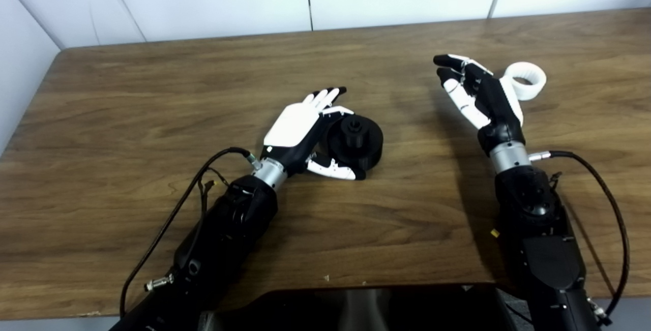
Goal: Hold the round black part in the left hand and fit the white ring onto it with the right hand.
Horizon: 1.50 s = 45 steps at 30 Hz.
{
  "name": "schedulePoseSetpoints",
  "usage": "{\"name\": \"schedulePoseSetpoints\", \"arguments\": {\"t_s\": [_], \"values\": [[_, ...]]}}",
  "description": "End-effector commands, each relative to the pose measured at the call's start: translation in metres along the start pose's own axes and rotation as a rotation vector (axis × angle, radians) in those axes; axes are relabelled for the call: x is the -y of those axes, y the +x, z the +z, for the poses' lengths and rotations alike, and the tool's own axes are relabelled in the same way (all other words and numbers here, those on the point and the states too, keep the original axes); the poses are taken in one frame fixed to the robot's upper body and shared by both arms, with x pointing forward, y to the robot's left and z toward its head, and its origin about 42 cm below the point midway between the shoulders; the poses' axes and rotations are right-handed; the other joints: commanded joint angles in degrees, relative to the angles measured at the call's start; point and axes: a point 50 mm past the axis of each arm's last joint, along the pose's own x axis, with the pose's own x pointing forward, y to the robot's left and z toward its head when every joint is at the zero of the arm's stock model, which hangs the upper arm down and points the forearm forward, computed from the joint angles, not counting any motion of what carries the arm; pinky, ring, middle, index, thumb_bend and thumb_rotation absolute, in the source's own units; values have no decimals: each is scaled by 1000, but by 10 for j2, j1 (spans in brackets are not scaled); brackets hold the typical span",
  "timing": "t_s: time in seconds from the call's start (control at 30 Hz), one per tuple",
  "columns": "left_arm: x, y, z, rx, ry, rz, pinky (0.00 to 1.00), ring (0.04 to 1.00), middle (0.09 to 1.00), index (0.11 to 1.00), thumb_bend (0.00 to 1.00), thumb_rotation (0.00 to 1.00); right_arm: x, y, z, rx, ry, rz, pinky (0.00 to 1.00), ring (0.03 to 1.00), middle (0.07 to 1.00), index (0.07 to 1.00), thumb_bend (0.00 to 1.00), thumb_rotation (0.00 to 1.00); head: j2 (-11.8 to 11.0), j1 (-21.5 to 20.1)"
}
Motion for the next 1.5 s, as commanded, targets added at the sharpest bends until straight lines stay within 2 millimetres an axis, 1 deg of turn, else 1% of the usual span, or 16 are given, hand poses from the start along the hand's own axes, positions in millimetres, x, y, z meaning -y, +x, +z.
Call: {"name": "schedulePoseSetpoints", "arguments": {"t_s": [0.0,0.13,0.2,0.27,0.3,0.37,0.5,0.57,0.63,0.7,0.83,0.97,1.07,1.17,1.37,1.47], "values": [[13,-6,5,24,20,-77,1000,1000,1000,693,1000,409,11,13,20,121,-94,13,789,839,828,755,470,571,1,-3],[12,-7,4,26,21,-77,1000,1000,1000,692,1000,420,27,20,32,150,-374,64,784,837,833,789,521,552,1,-6],[12,-7,4,30,23,-75,1000,1000,1000,690,1000,414,36,25,38,173,-501,72,723,824,831,785,538,509,0,-8],[12,-8,3,32,23,-73,1000,1000,1000,688,1000,410,45,29,44,186,-623,71,672,808,822,769,580,458,-2,-23],[12,-8,2,31,23,-72,1000,1000,1000,688,1000,411,49,32,47,189,-667,67,662,802,819,763,594,434,-3,-30],[10,-9,-1,25,23,-76,1000,1000,1000,690,1000,412,55,35,52,181,-723,58,666,806,821,760,612,409,-9,-60],[8,-12,-6,21,30,-79,1000,1000,1000,693,1000,421,58,38,53,172,-771,47,687,821,831,770,611,426,-17,-96],[7,-13,-10,22,25,-75,1000,1000,1000,692,1000,416,55,37,53,170,-777,42,686,823,832,770,602,427,-23,-115],[6,-16,-14,21,20,-73,1000,1000,1000,691,1000,406,48,33,50,167,-787,45,683,820,831,766,604,448,-30,-142],[4,-18,-17,18,21,-76,1000,1000,1000,692,1000,400,43,30,46,167,-800,49,685,820,828,762,612,449,-32,-154],[1,-20,-21,25,33,-76,1000,1000,1000,693,1000,408,39,27,45,164,-812,50,730,832,838,771,605,461,-32,-161],[1,-21,-22,23,33,-82,1000,1000,1000,695,1000,408,43,28,48,164,-841,31,777,838,834,775,605,474,-34,-164],[1,-20,-22,21,28,-79,1000,1000,1000,691,1000,402,51,32,51,151,-901,1,840,859,843,782,604,469,-36,-167],[1,-21,-22,20,26,-80,1000,1000,1000,692,1000,394,64,37,55,113,-970,-12,887,887,863,803,614,492,-38,-174],[0,-23,-26,12,24,-87,1000,1000,1000,697,1000,408,96,49,64,53,-1044,-56,903,909,871,804,634,510,-44,-189],[0,-24,-27,15,29,-86,1000,1000,1000,697,1000,417,109,52,69,33,-1058,-72,917,920,874,807,634,483,-45,-188]]}}
